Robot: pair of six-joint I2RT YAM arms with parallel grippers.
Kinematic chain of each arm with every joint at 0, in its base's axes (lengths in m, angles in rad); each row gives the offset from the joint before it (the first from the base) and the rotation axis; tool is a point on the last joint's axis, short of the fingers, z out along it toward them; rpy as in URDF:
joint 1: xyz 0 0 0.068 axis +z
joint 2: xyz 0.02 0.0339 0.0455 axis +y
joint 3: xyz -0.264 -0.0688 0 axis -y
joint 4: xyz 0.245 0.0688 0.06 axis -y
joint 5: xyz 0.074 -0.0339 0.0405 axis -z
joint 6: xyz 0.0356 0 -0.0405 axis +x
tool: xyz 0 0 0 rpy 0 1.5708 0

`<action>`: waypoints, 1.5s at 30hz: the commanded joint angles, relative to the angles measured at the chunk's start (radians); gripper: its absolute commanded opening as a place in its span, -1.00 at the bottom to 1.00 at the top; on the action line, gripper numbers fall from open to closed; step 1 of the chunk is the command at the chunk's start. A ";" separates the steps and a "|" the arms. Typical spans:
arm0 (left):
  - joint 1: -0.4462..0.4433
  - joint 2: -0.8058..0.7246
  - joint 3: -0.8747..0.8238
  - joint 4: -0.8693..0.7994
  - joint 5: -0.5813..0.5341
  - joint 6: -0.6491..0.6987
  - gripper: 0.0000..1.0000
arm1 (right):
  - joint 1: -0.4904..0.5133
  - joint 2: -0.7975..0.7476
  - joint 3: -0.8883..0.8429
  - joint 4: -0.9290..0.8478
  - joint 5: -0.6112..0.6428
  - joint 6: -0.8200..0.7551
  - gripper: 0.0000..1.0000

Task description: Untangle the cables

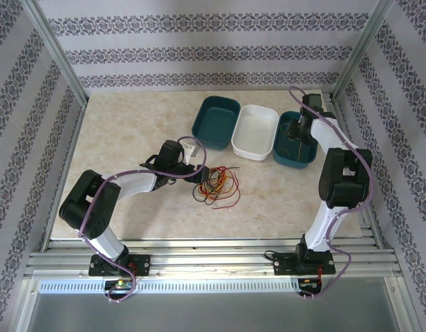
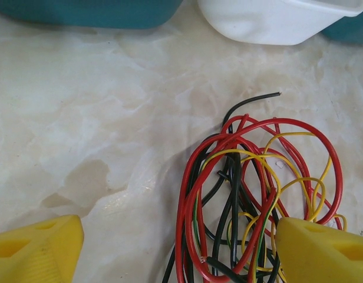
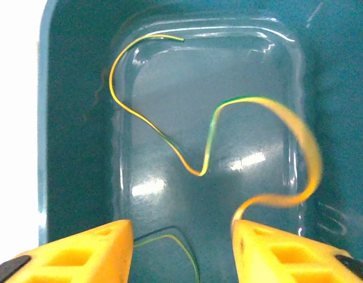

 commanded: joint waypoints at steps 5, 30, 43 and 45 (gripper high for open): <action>-0.010 -0.021 0.018 -0.036 -0.006 0.008 0.62 | 0.007 -0.190 -0.028 -0.051 0.070 0.004 0.20; -0.016 0.038 0.042 -0.050 0.054 -0.020 0.34 | 0.507 -0.403 -0.288 0.031 -0.141 0.152 -0.23; -0.037 0.109 0.077 -0.018 0.061 -0.049 0.22 | 0.545 -0.233 -0.373 0.200 -0.330 0.338 -0.33; -0.037 0.118 0.076 -0.009 0.063 -0.052 0.20 | 0.548 -0.221 -0.376 0.201 -0.321 0.342 -0.35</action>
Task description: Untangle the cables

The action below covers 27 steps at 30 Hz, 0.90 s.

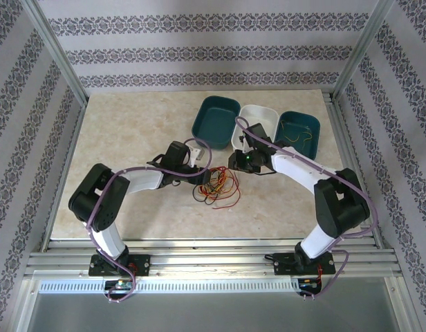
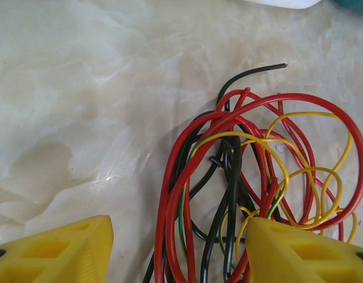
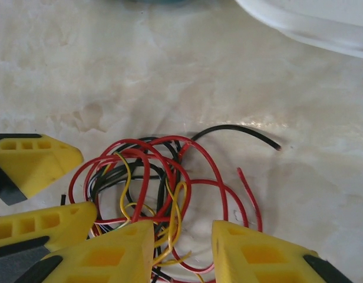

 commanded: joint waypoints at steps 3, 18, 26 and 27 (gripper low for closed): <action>-0.013 0.033 0.023 0.045 0.029 -0.026 0.16 | 0.011 0.031 -0.014 0.044 -0.036 0.044 -0.40; -0.020 0.059 0.021 0.084 0.035 -0.041 -0.02 | 0.014 0.092 -0.021 0.057 -0.052 0.051 -0.50; -0.023 0.068 0.025 0.102 0.034 -0.054 -0.14 | 0.031 0.114 -0.019 0.084 -0.083 0.064 -0.50; -0.022 0.069 0.024 0.104 0.034 -0.057 -0.15 | 0.031 0.115 -0.018 0.084 -0.088 0.066 -0.52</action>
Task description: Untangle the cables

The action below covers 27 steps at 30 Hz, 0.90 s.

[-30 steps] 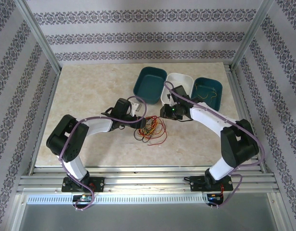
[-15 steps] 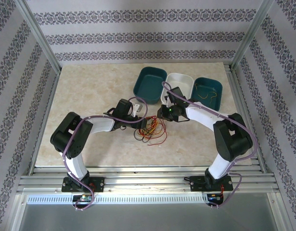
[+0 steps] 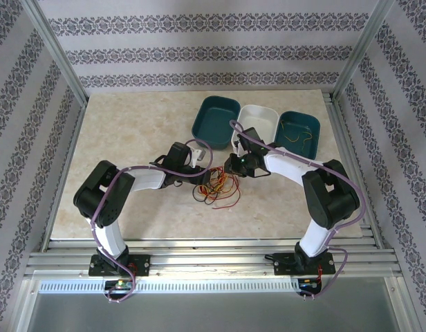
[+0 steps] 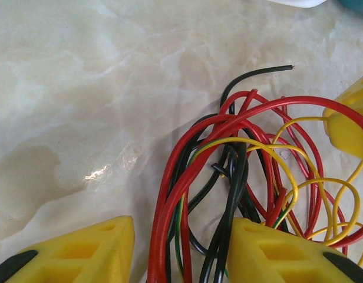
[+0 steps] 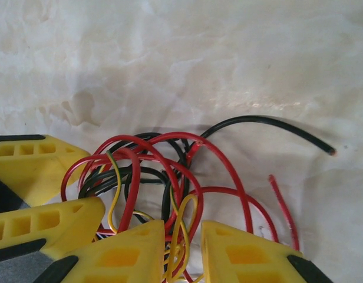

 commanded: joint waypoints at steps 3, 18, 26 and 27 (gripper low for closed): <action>-0.020 0.022 0.022 0.051 0.011 -0.023 -0.28 | 0.010 0.009 -0.009 0.014 -0.020 0.015 -0.64; -0.022 0.010 0.016 0.055 -0.011 -0.027 -0.86 | 0.000 -0.104 -0.017 -0.019 0.046 -0.018 -1.00; -0.021 -0.021 -0.010 0.044 -0.036 -0.017 -0.90 | -0.011 -0.175 -0.040 -0.028 0.097 -0.031 -1.00; -0.022 -0.025 -0.014 0.045 -0.041 -0.016 -0.90 | -0.011 -0.186 -0.043 -0.029 0.104 -0.033 -1.00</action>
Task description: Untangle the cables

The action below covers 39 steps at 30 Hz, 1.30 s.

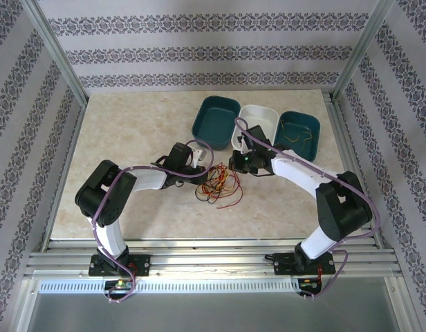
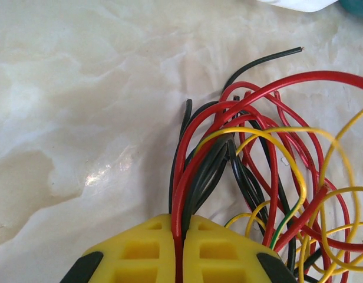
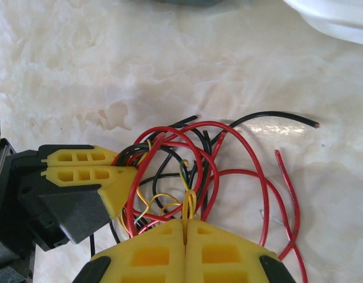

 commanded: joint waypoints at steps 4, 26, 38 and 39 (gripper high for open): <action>-0.012 -0.047 -0.027 0.029 -0.026 0.003 -0.92 | -0.013 -0.083 -0.033 -0.012 0.071 -0.024 -1.00; -0.012 -0.042 -0.031 0.046 -0.032 0.006 -1.00 | -0.015 -0.222 -0.068 0.003 0.179 -0.042 -1.00; -0.014 -0.037 -0.036 0.049 -0.026 0.003 -1.00 | -0.015 -0.272 -0.058 0.002 0.227 -0.060 -1.00; -0.013 -0.038 -0.036 0.047 -0.028 0.003 -1.00 | -0.015 -0.278 -0.054 0.000 0.231 -0.068 -1.00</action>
